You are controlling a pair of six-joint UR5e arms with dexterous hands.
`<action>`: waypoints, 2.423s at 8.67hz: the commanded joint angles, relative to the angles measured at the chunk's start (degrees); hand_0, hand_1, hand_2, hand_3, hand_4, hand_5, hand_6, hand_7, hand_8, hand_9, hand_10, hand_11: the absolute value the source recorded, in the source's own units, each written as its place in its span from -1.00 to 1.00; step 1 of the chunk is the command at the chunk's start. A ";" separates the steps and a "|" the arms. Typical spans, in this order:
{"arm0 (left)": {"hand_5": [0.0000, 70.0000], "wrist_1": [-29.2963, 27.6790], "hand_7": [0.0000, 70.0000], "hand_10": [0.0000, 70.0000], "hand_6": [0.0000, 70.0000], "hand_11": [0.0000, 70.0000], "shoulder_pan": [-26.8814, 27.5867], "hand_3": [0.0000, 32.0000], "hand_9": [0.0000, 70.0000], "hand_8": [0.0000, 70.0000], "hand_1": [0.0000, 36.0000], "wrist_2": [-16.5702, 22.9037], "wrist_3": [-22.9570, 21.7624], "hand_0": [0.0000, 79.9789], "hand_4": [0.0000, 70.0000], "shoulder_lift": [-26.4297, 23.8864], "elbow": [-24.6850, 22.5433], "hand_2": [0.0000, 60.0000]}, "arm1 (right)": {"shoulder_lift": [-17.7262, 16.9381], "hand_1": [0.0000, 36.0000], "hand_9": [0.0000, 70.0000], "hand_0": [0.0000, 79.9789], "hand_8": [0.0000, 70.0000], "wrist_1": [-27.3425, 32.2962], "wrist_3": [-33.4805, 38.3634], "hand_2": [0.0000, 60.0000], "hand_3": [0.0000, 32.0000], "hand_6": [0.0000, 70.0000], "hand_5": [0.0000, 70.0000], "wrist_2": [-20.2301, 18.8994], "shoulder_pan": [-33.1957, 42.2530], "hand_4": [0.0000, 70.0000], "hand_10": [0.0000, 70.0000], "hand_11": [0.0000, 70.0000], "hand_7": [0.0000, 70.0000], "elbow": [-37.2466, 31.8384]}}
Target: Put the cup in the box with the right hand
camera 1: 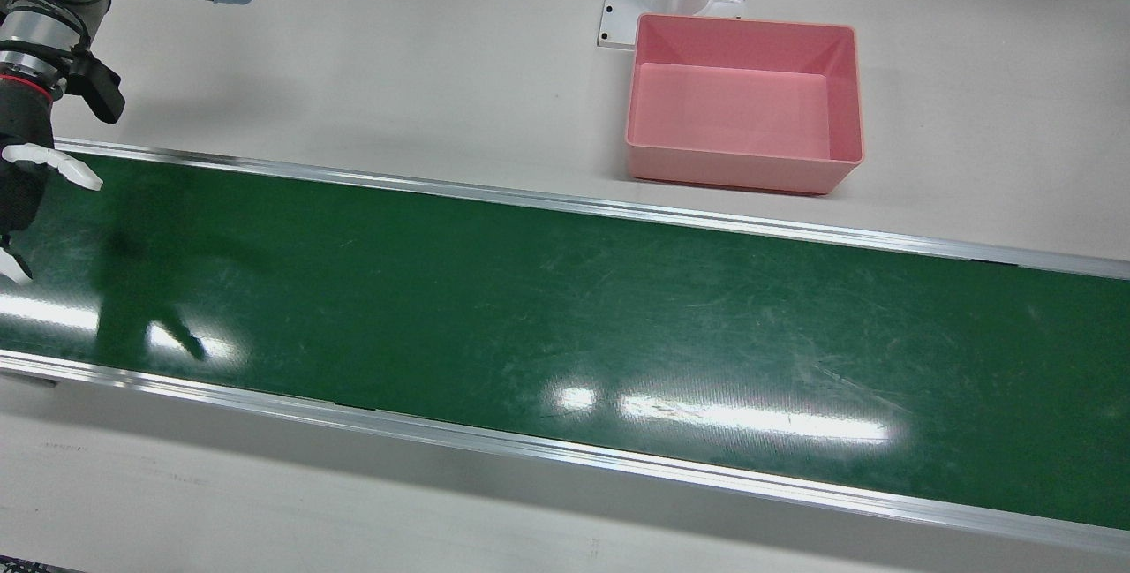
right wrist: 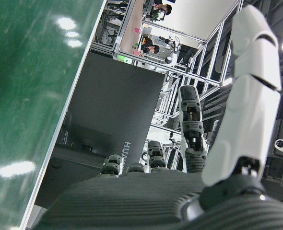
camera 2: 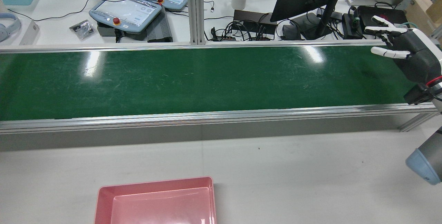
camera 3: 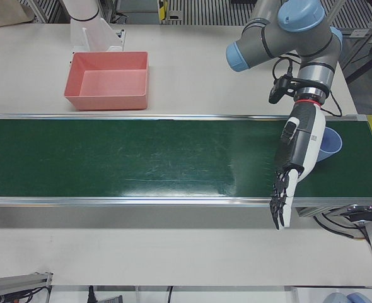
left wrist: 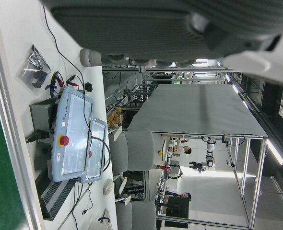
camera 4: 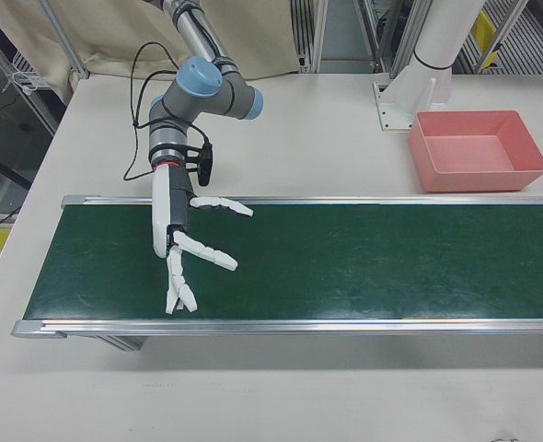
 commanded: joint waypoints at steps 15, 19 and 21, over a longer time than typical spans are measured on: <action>-1.00 0.01 -1.00 -1.00 -1.00 -1.00 -0.06 -1.00 -1.00 -1.00 -1.00 0.00 0.00 -1.00 -1.00 0.00 -0.17 -1.00 | 1.56 -0.09 -0.90 0.30 -1.00 0.01 0.25 -0.64 0.14 -0.92 -0.86 0.00 0.71 -0.43 -0.91 -0.81 -0.44 0.96; -1.00 0.01 -1.00 -1.00 -1.00 -1.00 -0.06 -1.00 -1.00 -1.00 -1.00 0.00 0.00 -1.00 -1.00 0.00 -0.08 -1.00 | 0.15 -0.21 -0.95 0.32 -1.00 0.01 0.34 -0.53 -1.00 -0.86 -0.94 0.09 0.97 1.00 -0.87 -0.78 -0.52 1.75; -1.00 0.01 -1.00 -1.00 -1.00 -1.00 0.03 -1.00 -1.00 -1.00 -1.00 0.00 0.00 -1.00 -1.00 0.00 -0.08 -1.00 | 0.15 -0.23 -0.94 0.29 -1.00 0.01 0.34 -0.54 -1.00 -0.86 -0.93 0.00 0.89 0.89 -0.85 -0.76 -0.51 1.40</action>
